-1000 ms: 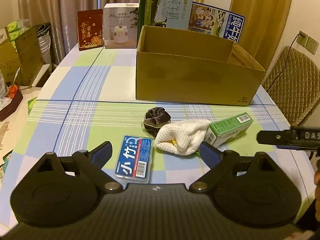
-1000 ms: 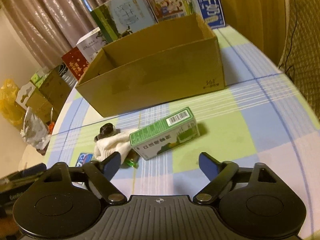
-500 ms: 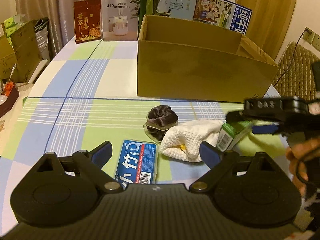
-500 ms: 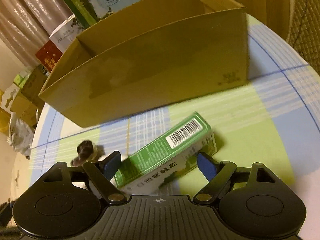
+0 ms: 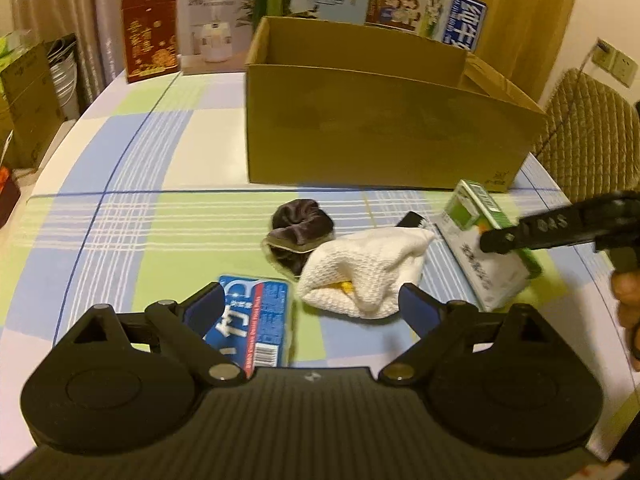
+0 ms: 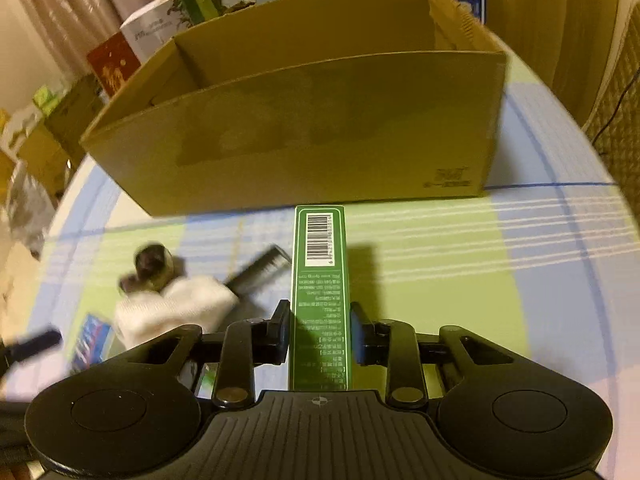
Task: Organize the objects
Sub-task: 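Grasp the green medicine box with the right tool, then grasp the white knit cloth with the left tool while the right tool holds the green box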
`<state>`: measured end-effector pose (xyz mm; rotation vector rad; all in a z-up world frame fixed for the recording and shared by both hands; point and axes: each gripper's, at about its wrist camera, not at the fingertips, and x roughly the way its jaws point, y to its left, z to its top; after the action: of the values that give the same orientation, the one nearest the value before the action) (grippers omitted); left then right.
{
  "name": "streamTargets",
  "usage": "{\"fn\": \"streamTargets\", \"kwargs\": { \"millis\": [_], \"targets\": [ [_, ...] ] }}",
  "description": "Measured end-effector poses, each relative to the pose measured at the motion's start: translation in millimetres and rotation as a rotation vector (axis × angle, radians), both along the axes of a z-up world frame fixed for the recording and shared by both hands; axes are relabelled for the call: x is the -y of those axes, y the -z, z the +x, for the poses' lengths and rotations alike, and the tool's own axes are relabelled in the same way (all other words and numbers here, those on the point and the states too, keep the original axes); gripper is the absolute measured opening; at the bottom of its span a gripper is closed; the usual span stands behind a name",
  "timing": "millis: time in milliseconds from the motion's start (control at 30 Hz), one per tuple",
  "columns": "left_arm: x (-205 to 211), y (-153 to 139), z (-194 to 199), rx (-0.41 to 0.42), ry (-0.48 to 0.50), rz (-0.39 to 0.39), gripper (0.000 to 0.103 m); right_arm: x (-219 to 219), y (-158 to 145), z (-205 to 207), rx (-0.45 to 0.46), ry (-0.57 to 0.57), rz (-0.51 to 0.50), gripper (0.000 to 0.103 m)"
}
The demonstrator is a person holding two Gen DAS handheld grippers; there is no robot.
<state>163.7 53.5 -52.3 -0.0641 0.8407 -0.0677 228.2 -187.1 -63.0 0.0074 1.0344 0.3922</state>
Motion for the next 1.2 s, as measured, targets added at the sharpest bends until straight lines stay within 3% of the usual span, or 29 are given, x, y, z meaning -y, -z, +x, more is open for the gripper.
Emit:
{"fn": "streamTargets", "kwargs": {
  "millis": [200,300,433,633,700,767,1033,1200],
  "targets": [
    [18.0,6.6,17.1,-0.011,0.084,0.041,0.077,14.9,2.5,-20.3,0.02,-0.014,-0.009,0.027],
    [30.2,11.0,27.6,-0.01,0.14,0.072,0.077,17.7,6.2,-22.7,0.017,-0.001,0.008,0.028],
    [37.8,24.7,42.8,-0.04,0.181,0.091,0.073,18.0,8.3,-23.6,0.024,-0.008,0.024,0.039],
    [37.7,31.5,47.5,-0.048,0.168,0.075,0.047,14.3,10.3,-24.6,0.043,-0.015,0.02,0.038],
    [37.4,28.6,40.0,-0.043,0.162,0.068,0.038,14.4,9.1,-27.1,0.045,-0.018,0.017,0.027],
    [38.9,24.1,28.7,-0.038,0.16,0.064,0.034,14.2,6.8,-32.8,0.054,-0.023,-0.001,0.027],
    [57.1,23.6,-29.5,-0.039,0.158,0.028,0.034,24.6,4.8,-69.0,0.047,-0.016,0.002,0.027],
    [59.2,30.0,-34.7,-0.022,0.154,0.046,0.049,19.7,6.7,-72.7,0.078,-0.044,-0.036,0.029]
  ]
}}
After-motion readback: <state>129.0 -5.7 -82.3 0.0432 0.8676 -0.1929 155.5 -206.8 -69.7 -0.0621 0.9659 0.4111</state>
